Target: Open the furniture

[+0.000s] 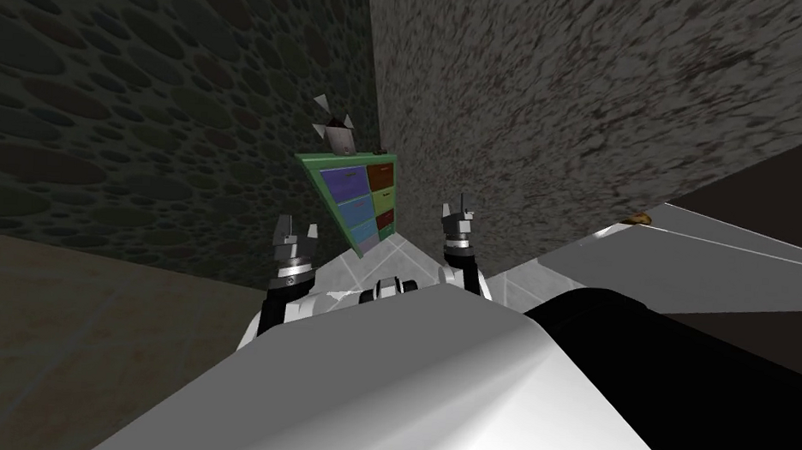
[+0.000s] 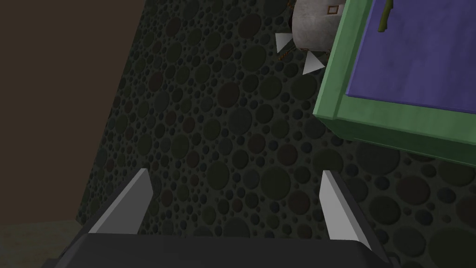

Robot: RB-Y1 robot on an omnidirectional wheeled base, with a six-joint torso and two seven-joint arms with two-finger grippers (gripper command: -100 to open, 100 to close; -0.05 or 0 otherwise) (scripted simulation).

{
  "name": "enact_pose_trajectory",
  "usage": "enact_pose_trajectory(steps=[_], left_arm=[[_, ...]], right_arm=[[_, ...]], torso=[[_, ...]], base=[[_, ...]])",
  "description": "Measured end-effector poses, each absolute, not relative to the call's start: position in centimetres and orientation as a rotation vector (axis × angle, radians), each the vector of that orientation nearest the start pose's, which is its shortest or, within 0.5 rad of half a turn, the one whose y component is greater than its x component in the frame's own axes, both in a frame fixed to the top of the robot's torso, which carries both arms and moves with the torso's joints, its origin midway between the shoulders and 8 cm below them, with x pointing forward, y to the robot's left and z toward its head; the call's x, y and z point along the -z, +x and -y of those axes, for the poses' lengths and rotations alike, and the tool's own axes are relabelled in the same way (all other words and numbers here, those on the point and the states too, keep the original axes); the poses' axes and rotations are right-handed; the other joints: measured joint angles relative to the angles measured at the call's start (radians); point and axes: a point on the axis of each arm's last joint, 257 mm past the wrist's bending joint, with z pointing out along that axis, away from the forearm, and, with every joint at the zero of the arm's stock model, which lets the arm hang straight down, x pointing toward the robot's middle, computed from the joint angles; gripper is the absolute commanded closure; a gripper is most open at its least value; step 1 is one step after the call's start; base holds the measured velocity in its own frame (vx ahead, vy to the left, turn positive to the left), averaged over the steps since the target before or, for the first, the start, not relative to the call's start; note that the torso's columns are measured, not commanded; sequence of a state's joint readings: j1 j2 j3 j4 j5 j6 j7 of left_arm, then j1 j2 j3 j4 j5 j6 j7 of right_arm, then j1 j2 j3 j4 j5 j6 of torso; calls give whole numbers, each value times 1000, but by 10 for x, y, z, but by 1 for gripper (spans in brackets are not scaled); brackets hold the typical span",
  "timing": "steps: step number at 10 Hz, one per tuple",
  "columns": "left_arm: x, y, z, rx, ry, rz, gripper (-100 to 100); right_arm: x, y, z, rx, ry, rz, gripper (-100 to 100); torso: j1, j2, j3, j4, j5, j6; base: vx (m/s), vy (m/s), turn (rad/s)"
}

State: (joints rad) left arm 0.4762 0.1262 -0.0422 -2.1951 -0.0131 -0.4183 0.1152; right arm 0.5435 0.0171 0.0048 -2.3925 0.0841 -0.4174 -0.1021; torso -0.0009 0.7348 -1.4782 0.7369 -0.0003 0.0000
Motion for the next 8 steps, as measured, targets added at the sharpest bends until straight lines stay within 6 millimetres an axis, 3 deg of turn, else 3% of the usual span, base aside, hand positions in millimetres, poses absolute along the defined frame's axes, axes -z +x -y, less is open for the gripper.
enact_pose_trajectory(steps=[8], left_arm=[[83,400,-290,1352,-840,-868,-100]], right_arm=[[-45,333,274,-1325,667,-624,0]], torso=[[1,3,2,1,0,0]], base=[[151,-61,44]])
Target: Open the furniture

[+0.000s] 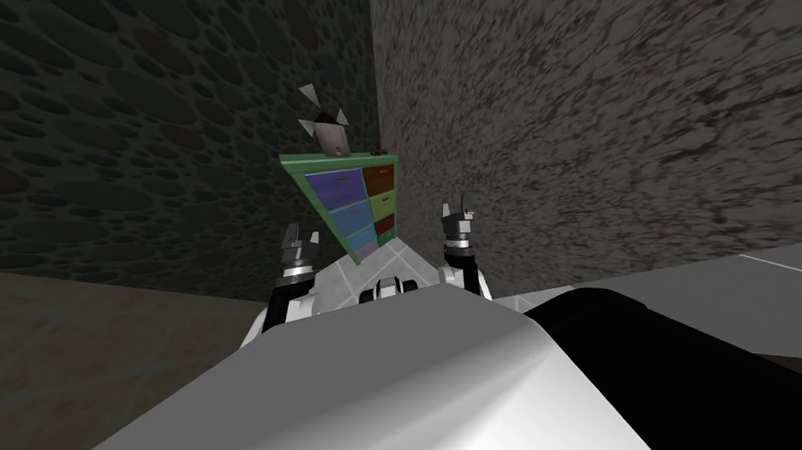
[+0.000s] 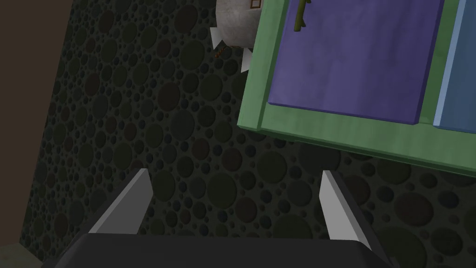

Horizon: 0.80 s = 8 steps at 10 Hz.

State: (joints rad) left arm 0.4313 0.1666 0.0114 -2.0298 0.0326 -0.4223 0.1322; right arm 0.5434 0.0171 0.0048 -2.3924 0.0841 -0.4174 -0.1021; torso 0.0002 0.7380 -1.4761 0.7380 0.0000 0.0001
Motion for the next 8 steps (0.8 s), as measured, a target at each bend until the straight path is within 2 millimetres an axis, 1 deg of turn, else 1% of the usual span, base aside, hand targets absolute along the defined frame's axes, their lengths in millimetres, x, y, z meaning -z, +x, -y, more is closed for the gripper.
enact_pose_trajectory(steps=[1,4,8], left_arm=[[93,401,-293,1344,-858,-876,-100],[113,409,-305,1324,-896,-889,-100],[135,414,-321,1299,-948,-897,-100]], right_arm=[[-45,333,274,-1325,667,-624,0],[-45,333,274,-1325,667,-624,0],[-45,333,274,-1325,667,-624,0]], torso=[[2,0,0,0,0,0],[-1,1,0,0,0,0],[-1,-1,0,0,0,0]], base=[[133,-41,42],[124,-67,35],[129,-67,42]])
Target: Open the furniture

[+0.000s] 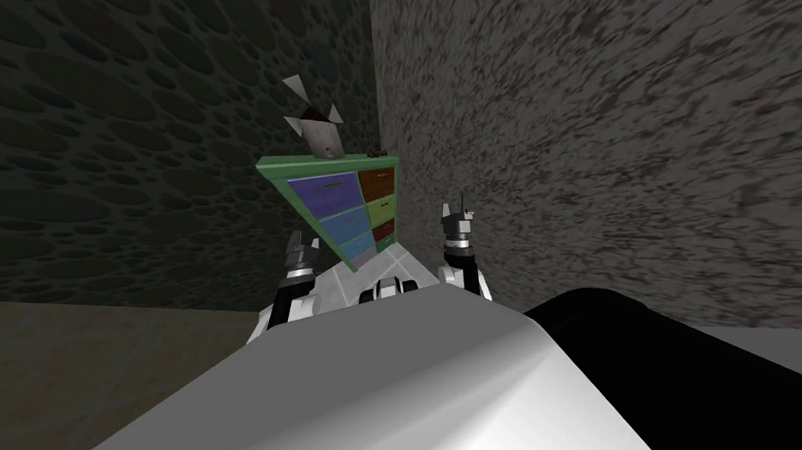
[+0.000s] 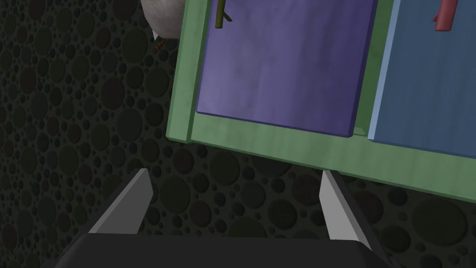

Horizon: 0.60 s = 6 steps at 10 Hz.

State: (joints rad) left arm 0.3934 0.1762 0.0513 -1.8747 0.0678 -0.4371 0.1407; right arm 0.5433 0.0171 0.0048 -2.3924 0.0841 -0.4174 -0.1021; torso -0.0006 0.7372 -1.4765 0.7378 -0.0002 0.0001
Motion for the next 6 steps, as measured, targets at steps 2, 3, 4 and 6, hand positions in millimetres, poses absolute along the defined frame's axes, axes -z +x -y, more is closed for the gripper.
enact_pose_trajectory(steps=[2,3,4,6], left_arm=[[149,416,-331,1286,-978,-898,-100],[154,418,-335,1280,-993,-897,-100],[160,419,-340,1273,-1010,-896,-100],[174,422,-352,1259,-1046,-892,-100]], right_arm=[[-45,333,274,-1325,667,-624,0],[-45,333,274,-1325,667,-624,0],[-45,333,274,-1325,667,-624,0],[-45,333,274,-1325,667,-624,0]], torso=[[1,1,1,0,0,0],[1,1,1,0,0,0],[1,0,0,0,0,0],[0,0,0,0,0,0]], base=[[123,-57,39],[146,-58,41],[142,-79,44],[152,-87,47]])
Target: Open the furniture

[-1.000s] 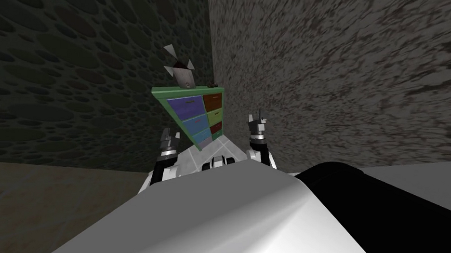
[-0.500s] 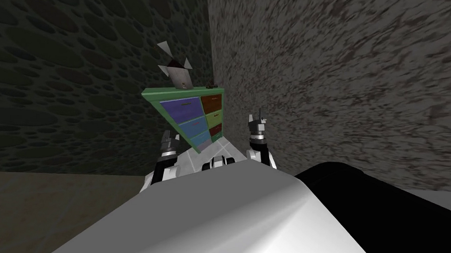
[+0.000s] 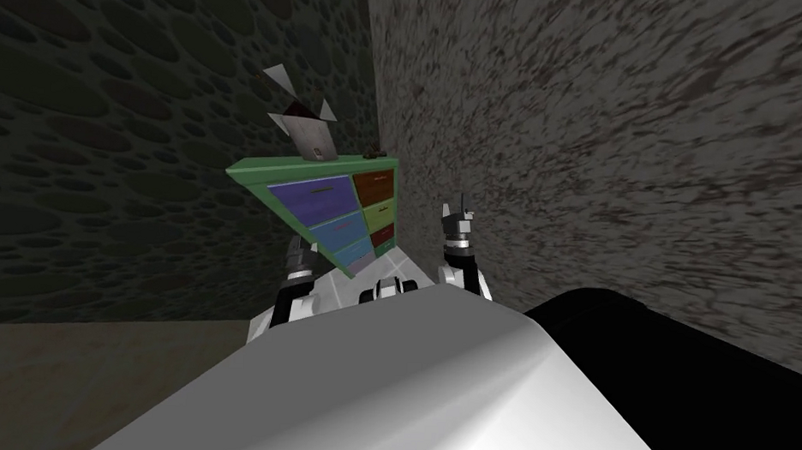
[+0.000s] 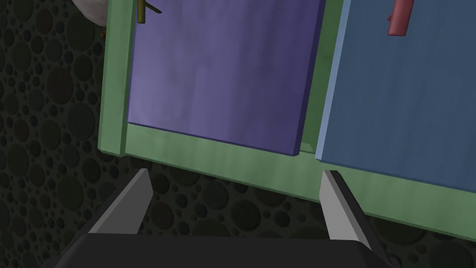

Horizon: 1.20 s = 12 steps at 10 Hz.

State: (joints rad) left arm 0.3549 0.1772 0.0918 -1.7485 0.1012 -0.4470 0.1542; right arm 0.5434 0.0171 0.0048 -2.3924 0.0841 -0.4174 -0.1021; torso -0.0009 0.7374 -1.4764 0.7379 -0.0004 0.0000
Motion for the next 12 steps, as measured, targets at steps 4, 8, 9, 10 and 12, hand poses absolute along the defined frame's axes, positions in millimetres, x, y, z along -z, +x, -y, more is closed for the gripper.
enact_pose_trajectory(steps=[4,8,9,10,12], left_arm=[[203,424,-370,1233,-1130,-870,-100],[235,422,-384,1215,-1232,-827,-100],[244,421,-385,1214,-1260,-811,-100],[251,421,-383,1216,-1288,-792,-100],[267,419,-377,1223,-1348,-752,-100]], right_arm=[[-45,333,274,-1325,667,-624,0],[-45,333,274,-1326,667,-624,0],[-45,333,274,-1325,667,-624,0],[-45,333,274,-1326,667,-624,0],[-45,333,273,-1326,667,-624,0]], torso=[[1,1,0,0,0,0],[2,1,1,0,1,0],[2,0,0,0,1,0],[1,1,0,0,0,0],[2,3,2,1,1,0]], base=[[165,-83,52],[132,-78,42],[124,-77,33],[97,-73,28],[68,-43,20]])
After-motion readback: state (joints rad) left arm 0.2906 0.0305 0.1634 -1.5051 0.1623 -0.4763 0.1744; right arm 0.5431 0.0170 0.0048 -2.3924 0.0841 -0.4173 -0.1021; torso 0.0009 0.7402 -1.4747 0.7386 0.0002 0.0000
